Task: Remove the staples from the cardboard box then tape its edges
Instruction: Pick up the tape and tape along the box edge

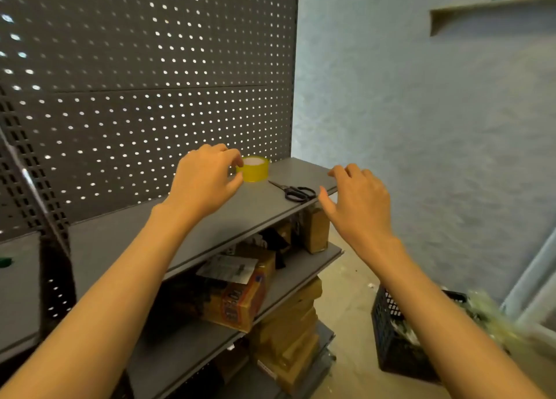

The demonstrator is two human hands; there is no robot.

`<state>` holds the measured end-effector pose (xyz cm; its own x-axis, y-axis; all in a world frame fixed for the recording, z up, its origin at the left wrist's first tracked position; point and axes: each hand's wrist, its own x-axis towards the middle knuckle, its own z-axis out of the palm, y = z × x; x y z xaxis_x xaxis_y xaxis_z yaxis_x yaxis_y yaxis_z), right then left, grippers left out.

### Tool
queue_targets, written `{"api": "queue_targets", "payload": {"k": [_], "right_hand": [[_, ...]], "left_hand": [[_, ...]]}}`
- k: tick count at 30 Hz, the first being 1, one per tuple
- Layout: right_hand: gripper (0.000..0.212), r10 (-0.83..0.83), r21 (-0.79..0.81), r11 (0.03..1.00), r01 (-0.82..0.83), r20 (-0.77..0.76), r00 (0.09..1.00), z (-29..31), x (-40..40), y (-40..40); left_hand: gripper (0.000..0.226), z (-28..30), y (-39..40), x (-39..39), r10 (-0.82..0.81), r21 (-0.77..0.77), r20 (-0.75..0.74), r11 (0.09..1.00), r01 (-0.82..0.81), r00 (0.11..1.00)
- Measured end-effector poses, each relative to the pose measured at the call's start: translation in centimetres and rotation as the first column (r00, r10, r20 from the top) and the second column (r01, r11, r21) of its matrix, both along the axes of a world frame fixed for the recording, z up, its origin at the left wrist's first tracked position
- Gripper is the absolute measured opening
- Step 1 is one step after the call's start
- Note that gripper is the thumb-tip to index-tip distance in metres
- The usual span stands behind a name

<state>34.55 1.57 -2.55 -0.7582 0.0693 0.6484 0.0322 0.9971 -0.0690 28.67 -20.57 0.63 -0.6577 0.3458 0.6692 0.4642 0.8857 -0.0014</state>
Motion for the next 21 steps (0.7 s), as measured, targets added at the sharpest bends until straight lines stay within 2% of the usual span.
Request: {"api": "queue_targets", "payload": {"k": [13,21], "right_hand": [[0.033,-0.008,0.005,1.0,0.008,0.093,0.996,-2.5,-10.3,9.9],[0.035,0.063,-0.022,0.998,-0.06,0.156,0.986,-2.6,-18.0,13.0]], "left_hand": [[0.02,-1.3,10.0,-13.6,-0.045,-0.026,0.02,0.999,0.045,0.999],[0.02,-1.9,13.8,-22.9,-0.026,-0.017,0.033,1.0,0.026,0.999]]}}
